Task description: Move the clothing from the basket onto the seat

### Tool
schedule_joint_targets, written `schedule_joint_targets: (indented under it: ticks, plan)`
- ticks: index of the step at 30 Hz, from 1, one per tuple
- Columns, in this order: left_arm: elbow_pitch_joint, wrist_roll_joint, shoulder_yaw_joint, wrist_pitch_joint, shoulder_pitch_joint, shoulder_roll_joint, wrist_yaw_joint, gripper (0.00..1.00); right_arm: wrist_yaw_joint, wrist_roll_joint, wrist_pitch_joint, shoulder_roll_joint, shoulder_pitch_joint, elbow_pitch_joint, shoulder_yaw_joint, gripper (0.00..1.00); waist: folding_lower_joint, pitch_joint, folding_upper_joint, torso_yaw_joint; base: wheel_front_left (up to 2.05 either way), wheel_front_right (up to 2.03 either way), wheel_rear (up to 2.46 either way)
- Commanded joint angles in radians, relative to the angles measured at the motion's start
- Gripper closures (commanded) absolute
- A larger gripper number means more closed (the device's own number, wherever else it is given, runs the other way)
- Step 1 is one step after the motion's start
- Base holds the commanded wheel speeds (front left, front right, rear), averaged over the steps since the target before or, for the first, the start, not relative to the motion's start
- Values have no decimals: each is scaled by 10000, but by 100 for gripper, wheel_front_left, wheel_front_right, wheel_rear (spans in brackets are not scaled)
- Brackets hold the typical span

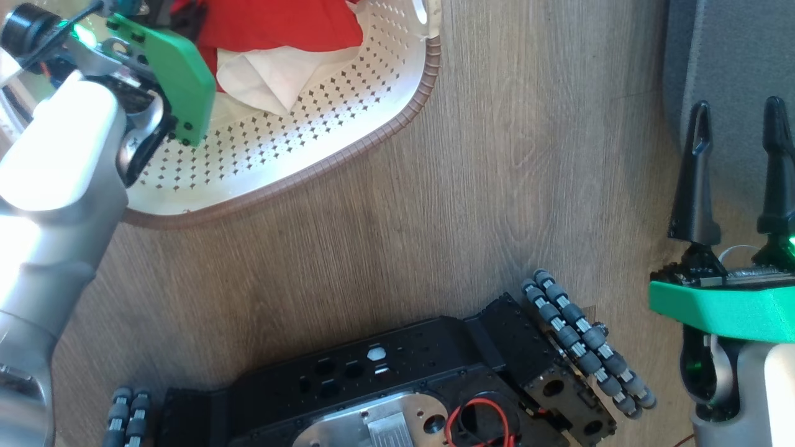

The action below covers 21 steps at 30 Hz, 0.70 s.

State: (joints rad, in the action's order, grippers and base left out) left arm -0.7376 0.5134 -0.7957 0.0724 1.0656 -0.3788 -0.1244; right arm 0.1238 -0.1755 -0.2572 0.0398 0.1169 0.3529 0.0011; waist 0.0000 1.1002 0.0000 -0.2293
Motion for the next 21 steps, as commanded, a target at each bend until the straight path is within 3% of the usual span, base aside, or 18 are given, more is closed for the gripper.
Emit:
schedule_joint_targets:
  ticks: [1, 10, 21]
  plan:
    - [309, 122, 69, -107, -200, -350, -59, 100, 69, 35, -46, 104, -621, 260, 158, 0, 0, 0, 0, 9, 0, 0, 0]
    - [1228, 1140, -503, -437, 74, -402, -62, 100, 69, 13, -46, 104, -343, 77, 45, 0, 0, -155, 0, 277, 0, 0, 0]
    - [2045, 2264, -756, -1409, -15, 53, -62, 100, 69, 685, -46, 104, 191, -474, -409, 0, 0, -1578, 0, 1537, 0, 0, 0]
